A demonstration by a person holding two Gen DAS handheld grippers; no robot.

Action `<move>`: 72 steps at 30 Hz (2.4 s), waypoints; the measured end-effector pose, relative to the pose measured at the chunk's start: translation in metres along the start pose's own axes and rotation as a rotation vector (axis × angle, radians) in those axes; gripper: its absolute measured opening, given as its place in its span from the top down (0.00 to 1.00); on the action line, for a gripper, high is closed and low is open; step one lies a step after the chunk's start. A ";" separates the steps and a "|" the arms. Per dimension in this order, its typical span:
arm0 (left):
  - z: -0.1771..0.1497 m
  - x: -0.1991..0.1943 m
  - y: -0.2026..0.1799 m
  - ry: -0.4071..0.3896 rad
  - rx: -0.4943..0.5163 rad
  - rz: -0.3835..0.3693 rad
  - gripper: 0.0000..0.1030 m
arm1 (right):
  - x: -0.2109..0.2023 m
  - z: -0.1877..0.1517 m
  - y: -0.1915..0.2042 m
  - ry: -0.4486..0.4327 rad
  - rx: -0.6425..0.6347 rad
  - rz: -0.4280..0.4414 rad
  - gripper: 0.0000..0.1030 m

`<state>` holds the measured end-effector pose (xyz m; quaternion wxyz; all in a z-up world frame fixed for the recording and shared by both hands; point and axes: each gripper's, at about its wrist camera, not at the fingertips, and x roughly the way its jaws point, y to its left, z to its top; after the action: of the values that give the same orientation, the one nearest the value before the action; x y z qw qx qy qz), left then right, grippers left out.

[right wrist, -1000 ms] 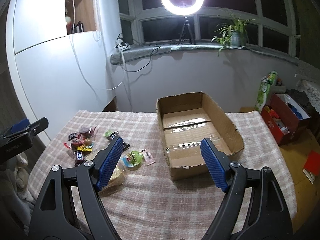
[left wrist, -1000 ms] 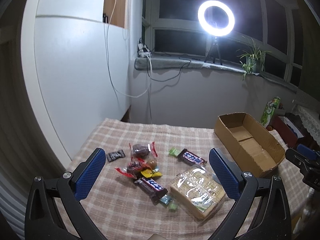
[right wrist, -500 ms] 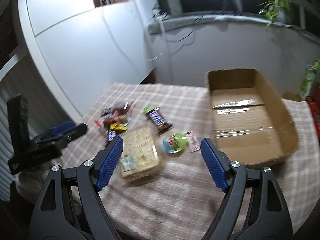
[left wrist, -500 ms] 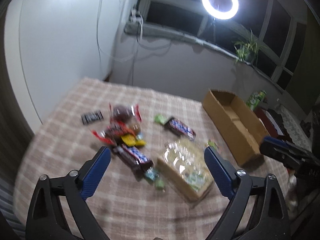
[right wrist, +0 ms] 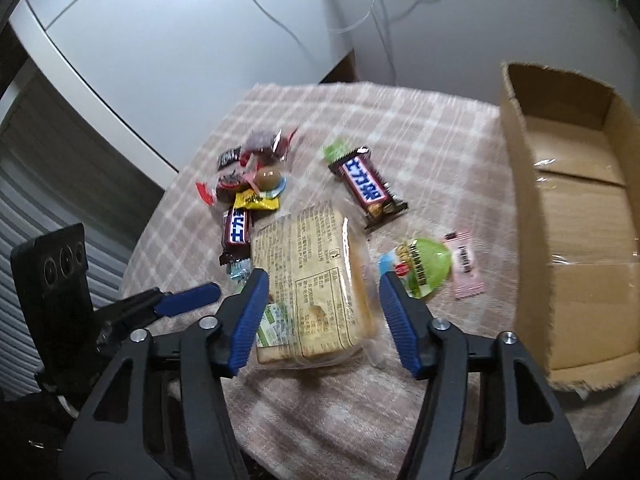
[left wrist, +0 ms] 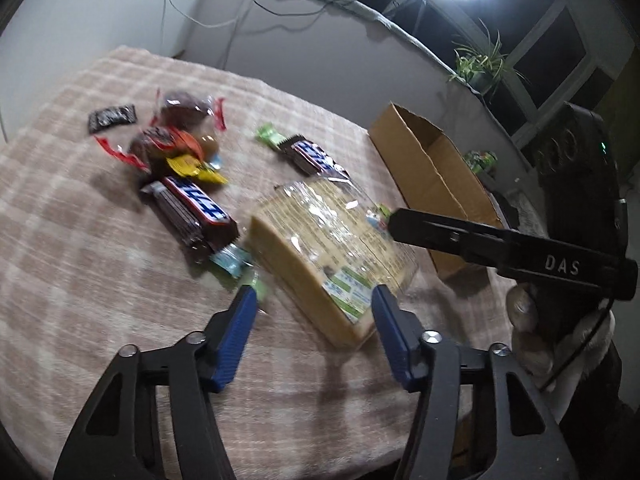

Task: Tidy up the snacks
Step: 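Lower the right gripper around the wrapped bread loaf and close, then lift the bread loaf with the right gripper and carry it over the box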

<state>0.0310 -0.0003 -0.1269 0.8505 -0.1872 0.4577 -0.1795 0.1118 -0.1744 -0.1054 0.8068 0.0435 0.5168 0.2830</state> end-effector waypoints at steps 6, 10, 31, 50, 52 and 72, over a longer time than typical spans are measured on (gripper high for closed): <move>0.004 0.007 0.001 0.011 -0.003 -0.017 0.48 | 0.016 0.006 0.002 0.056 -0.017 0.008 0.44; 0.006 0.013 -0.001 0.028 -0.004 -0.030 0.48 | 0.024 0.009 -0.001 0.082 -0.006 0.027 0.46; 0.015 0.024 -0.010 0.035 0.021 -0.018 0.48 | 0.028 0.006 -0.010 0.124 0.064 0.080 0.54; 0.047 0.007 -0.061 -0.066 0.157 -0.030 0.48 | -0.047 0.012 -0.011 -0.042 0.064 0.070 0.57; 0.051 0.010 -0.071 -0.069 0.179 -0.041 0.48 | -0.058 0.012 -0.016 -0.062 0.073 0.060 0.57; 0.073 0.065 -0.178 -0.031 0.372 -0.142 0.48 | -0.146 -0.007 -0.113 -0.213 0.225 -0.048 0.57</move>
<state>0.1025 -0.1740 -0.0500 0.8626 -0.0615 0.3889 -0.3178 0.1074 -0.3437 -0.0317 0.8536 0.1511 0.4577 0.1976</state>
